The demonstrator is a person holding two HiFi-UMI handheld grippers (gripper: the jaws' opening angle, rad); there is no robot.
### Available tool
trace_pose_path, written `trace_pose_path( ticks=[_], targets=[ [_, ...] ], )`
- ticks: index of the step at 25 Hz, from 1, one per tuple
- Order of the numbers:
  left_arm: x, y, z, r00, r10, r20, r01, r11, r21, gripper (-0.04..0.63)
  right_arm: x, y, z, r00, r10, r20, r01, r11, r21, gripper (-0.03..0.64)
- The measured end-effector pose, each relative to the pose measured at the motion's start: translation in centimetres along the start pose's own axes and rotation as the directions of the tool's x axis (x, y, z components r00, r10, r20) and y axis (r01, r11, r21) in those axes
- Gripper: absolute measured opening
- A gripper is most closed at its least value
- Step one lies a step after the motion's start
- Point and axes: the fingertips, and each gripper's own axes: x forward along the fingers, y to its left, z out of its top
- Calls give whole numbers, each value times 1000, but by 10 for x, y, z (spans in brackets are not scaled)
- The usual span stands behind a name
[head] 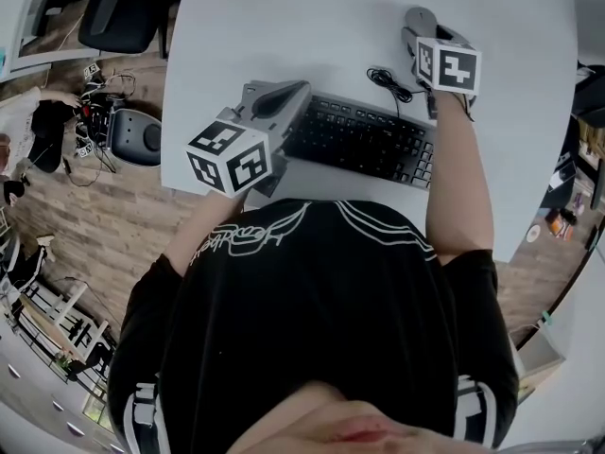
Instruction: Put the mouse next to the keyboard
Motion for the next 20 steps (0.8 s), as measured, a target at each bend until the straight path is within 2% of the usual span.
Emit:
trace_pose_path(
  ticks=[9,20],
  targets=[
    [-6,-9,7,1000,9,20,-9,1000,-4,6,-27,0,13,995,-18,101,23,999,-45,265],
    [-33,-54,6,999,-53,9,52,995,81,6,-141,2,15,953,-112,282,106,994,37,265]
  ],
)
